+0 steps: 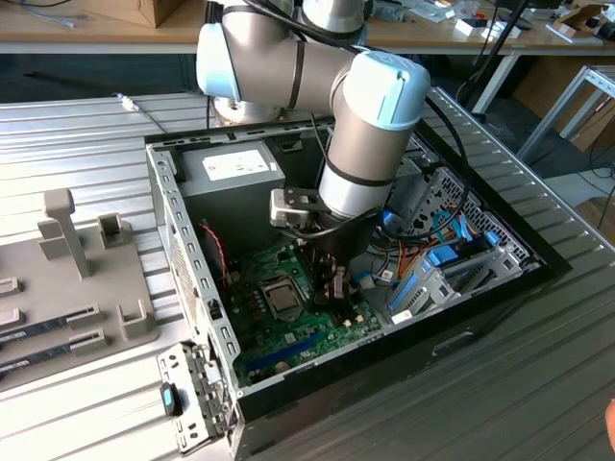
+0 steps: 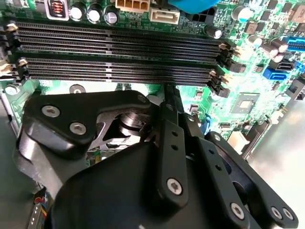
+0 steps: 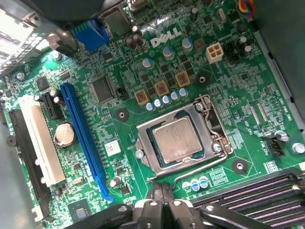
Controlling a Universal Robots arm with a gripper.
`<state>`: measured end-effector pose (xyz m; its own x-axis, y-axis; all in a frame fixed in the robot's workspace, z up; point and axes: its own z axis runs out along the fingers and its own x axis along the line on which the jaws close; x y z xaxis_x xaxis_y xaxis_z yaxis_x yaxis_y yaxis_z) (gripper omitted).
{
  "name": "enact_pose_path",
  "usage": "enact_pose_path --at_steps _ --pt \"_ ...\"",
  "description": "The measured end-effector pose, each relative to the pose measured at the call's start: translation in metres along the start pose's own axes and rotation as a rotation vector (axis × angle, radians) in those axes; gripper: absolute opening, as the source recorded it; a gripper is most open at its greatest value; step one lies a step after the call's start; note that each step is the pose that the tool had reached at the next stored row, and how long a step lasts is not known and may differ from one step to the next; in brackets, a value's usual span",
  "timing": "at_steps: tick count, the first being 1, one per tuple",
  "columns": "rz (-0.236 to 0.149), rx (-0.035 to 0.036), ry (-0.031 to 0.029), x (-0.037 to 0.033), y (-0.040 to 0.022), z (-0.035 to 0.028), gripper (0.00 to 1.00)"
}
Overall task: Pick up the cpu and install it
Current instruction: 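Install the first cpu locking lever, then install the second cpu locking lever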
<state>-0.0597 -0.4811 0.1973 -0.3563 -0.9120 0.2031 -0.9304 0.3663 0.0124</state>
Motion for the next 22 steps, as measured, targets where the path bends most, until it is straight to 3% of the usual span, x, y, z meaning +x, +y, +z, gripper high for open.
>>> enact_pose_path --at_steps 2,5,8,13,16,22 --pt "0.0 -0.0019 -0.0013 0.0016 0.0001 -0.0055 0.11" --pt "0.002 -0.0077 -0.0166 0.0031 0.001 -0.0117 0.11" --pt "0.007 -0.0109 -0.0272 0.0039 0.002 -0.0158 0.11" --pt "0.014 -0.014 -0.0363 0.0046 0.0026 -0.0226 0.11" --pt "0.013 -0.0172 -0.0445 0.0061 0.0028 -0.0305 0.11" --pt "0.013 -0.0191 -0.0493 0.0064 0.0028 -0.0321 0.11"
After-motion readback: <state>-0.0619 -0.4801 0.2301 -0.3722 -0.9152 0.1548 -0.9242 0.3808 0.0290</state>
